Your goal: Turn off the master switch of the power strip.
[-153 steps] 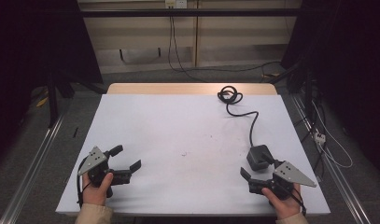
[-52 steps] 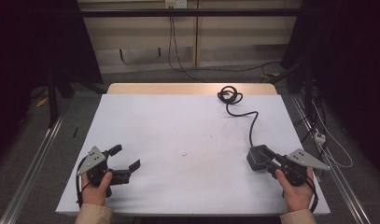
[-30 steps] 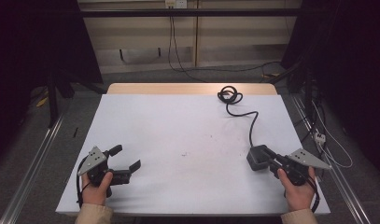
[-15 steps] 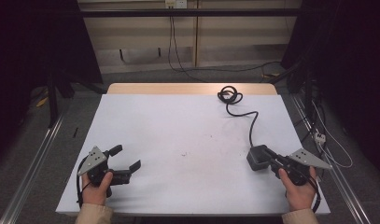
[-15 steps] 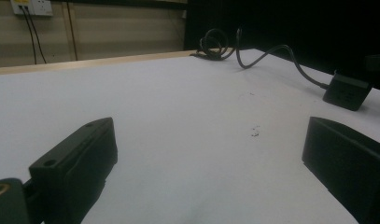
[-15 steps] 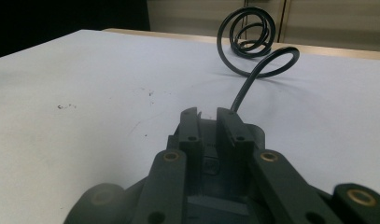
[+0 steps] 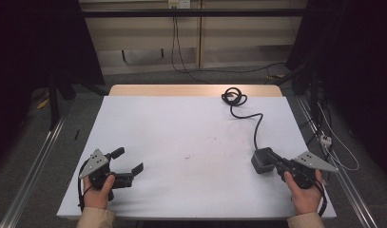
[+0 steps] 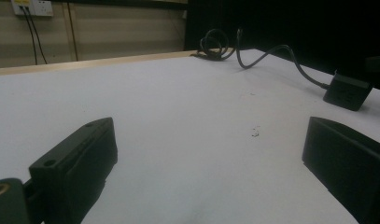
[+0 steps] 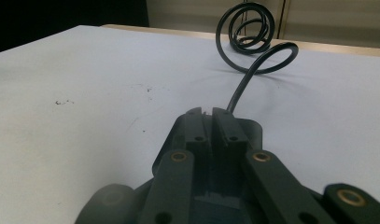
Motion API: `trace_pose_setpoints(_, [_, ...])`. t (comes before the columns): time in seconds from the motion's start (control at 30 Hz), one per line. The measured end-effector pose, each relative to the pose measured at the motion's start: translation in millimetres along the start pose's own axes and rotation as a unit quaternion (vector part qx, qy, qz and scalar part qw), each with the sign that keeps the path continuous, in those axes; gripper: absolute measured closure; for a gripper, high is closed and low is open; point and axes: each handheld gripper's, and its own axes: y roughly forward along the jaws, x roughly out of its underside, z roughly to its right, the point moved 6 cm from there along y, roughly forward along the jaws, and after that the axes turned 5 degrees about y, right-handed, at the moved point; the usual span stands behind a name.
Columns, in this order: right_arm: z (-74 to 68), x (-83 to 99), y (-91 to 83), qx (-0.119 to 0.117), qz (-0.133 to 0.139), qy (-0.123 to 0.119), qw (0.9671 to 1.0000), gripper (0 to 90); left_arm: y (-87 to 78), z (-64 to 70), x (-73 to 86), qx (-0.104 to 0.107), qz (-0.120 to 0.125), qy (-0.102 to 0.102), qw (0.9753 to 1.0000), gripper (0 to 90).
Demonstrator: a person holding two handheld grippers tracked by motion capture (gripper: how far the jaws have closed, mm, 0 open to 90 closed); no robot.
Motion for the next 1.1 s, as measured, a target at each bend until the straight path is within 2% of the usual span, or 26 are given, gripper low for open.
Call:
trace_pose_setpoints(0.4, [0.1, 0.8, -0.4, 0.0, -0.006, 0.001, 1.0, 89.9, -0.1, 0.0, -0.1, 0.0, 0.0, 0.001, 1.0, 2.9])
trace_pose_setpoints(1.1, [1.0, 2.8, 0.8, 0.0, -0.012, -0.002, 0.9999, 90.0, -0.1, 0.2, -0.1, 0.0, 0.0, 0.003, 1.0, 2.8])
